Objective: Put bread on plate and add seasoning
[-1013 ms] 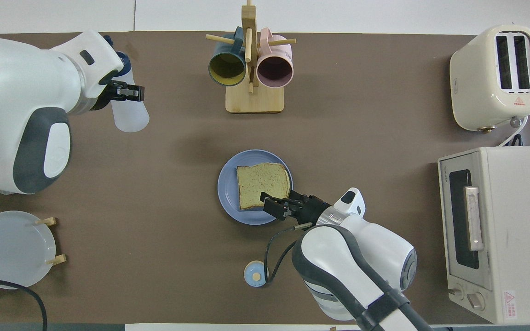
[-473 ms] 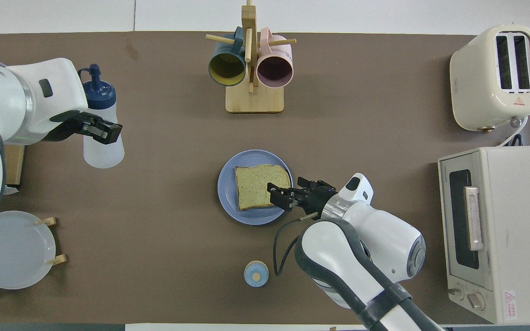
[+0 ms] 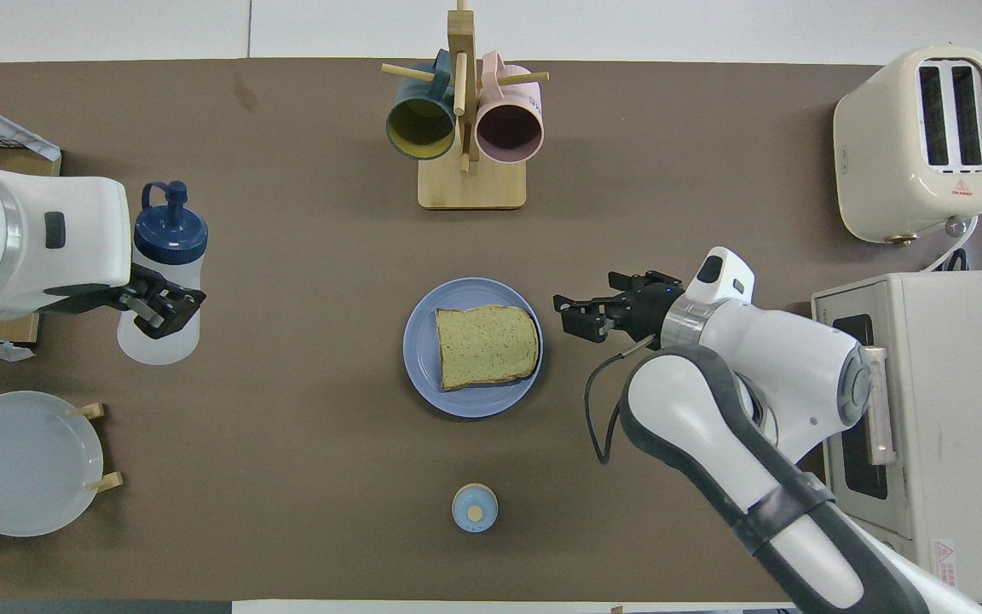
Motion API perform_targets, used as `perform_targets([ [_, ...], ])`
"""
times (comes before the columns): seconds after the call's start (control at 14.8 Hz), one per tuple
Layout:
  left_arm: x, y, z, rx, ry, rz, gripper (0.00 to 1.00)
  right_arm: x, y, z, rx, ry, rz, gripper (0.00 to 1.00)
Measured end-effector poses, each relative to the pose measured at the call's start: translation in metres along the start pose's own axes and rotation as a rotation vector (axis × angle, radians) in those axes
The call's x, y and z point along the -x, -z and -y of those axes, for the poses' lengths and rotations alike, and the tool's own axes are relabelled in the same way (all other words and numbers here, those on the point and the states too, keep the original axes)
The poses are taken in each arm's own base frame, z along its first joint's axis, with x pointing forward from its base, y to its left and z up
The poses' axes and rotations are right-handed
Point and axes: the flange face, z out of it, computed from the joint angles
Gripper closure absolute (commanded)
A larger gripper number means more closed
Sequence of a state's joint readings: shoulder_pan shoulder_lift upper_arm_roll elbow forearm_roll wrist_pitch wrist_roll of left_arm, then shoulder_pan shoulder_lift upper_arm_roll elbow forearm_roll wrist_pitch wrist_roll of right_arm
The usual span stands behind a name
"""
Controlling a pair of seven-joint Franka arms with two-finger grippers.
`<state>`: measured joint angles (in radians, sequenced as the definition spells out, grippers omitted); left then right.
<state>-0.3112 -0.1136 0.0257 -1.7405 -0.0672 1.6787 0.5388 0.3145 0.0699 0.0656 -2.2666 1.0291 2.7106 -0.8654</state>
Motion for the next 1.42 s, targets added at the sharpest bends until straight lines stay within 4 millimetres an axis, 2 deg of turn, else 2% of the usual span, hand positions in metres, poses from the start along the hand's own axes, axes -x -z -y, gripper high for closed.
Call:
perform_targets([
  [0.2, -0.003, 0.004, -0.03, 0.023, -0.103, 0.032, 0.5, -0.031, 0.042, -0.055, -0.003, 0.113, 0.103, 0.0],
  [0.34, -0.005, 0.004, -0.05, 0.041, -0.165, 0.06, 0.5, -0.045, 0.07, -0.079, 0.004, 0.122, 0.175, 0.0],
  [0.41, -0.005, 0.004, -0.057, 0.048, -0.199, 0.071, 0.5, -0.051, 0.08, -0.082, 0.005, 0.101, 0.205, 0.0],
  [0.54, -0.003, 0.005, -0.063, 0.062, -0.268, 0.087, 0.5, -0.059, 0.089, -0.071, -0.012, 0.024, 0.248, 0.0],
  [0.74, 0.002, 0.004, -0.066, 0.084, -0.345, 0.113, 0.5, -0.068, 0.105, -0.033, -0.035, -0.137, 0.297, 0.0],
  [0.81, 0.003, 0.004, -0.067, 0.09, -0.366, 0.119, 0.5, -0.071, 0.113, -0.011, -0.039, -0.191, 0.31, 0.0],
  [0.95, 0.004, 0.002, -0.068, 0.096, -0.388, 0.123, 0.5, -0.076, 0.127, 0.045, -0.043, -0.271, 0.324, 0.0],
  [1.15, 0.005, -0.004, -0.082, 0.103, -0.419, 0.134, 0.51, -0.077, 0.142, 0.117, -0.087, -0.382, 0.321, 0.0],
  [1.28, 0.005, -0.007, -0.089, 0.106, -0.466, 0.133, 0.52, -0.085, 0.154, 0.147, -0.148, -0.476, 0.302, 0.06],
  [1.42, 0.005, -0.008, -0.09, 0.109, -0.532, 0.129, 0.53, -0.099, 0.169, 0.174, -0.182, -0.531, 0.281, 0.17],
])
